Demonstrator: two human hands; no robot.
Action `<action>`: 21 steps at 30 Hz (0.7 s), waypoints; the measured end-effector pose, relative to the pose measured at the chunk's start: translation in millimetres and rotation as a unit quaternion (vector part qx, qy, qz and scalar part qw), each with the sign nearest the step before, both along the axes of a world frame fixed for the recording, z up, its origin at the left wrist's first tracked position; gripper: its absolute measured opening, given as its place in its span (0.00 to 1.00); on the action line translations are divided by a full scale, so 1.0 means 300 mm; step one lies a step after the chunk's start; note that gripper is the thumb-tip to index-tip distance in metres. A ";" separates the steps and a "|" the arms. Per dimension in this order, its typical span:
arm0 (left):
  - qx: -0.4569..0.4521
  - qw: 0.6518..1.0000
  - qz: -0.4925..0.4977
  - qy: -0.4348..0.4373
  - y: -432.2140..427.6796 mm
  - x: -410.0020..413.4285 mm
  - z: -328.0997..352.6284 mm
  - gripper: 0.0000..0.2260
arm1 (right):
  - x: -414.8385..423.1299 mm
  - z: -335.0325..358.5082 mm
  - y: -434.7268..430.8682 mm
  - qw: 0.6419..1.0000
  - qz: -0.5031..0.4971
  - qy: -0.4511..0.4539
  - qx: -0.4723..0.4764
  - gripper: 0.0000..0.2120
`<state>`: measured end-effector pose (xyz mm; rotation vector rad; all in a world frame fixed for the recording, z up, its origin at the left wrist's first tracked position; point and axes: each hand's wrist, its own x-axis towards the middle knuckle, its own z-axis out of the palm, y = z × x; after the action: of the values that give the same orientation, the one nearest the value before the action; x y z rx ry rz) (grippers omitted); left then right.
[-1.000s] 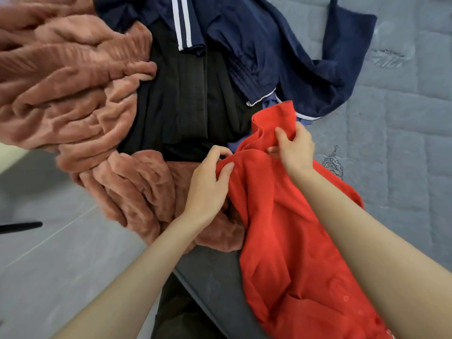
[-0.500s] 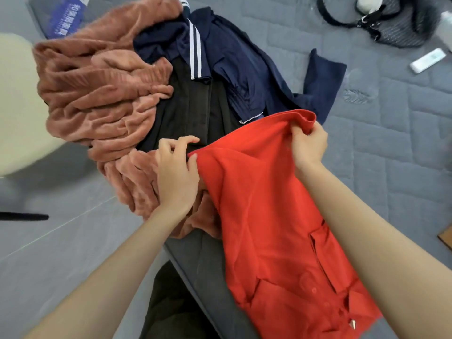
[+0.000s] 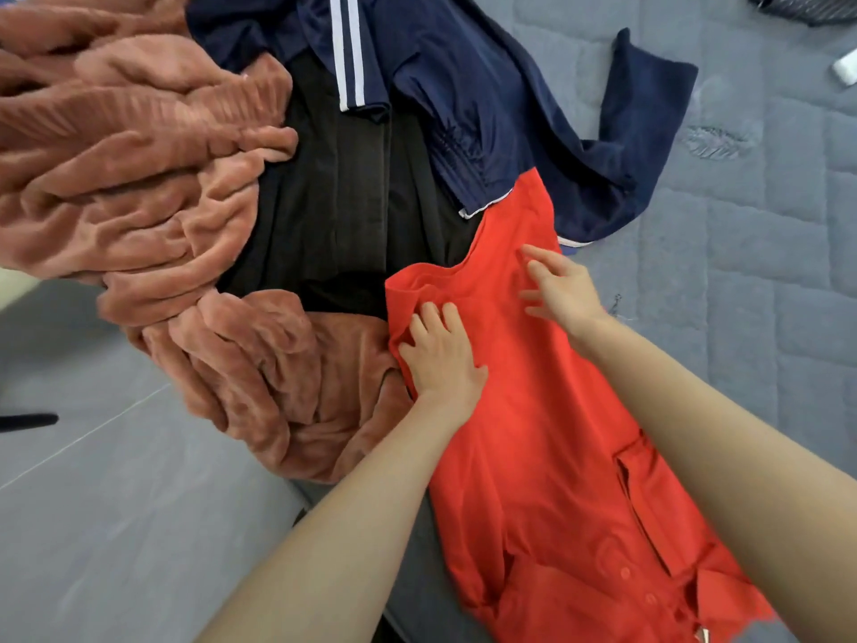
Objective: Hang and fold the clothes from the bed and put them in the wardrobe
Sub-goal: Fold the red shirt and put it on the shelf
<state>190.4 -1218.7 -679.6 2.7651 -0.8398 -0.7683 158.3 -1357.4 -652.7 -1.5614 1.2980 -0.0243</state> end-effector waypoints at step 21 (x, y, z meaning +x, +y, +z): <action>-0.316 0.806 0.488 0.110 0.619 0.130 0.066 0.16 | 0.012 -0.059 0.297 0.984 0.088 -0.008 -0.154 0.20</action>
<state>229.3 -1032.9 -659.8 1.9957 0.3662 -0.4393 162.0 -1268.4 -670.3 -1.9317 1.1788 -0.1310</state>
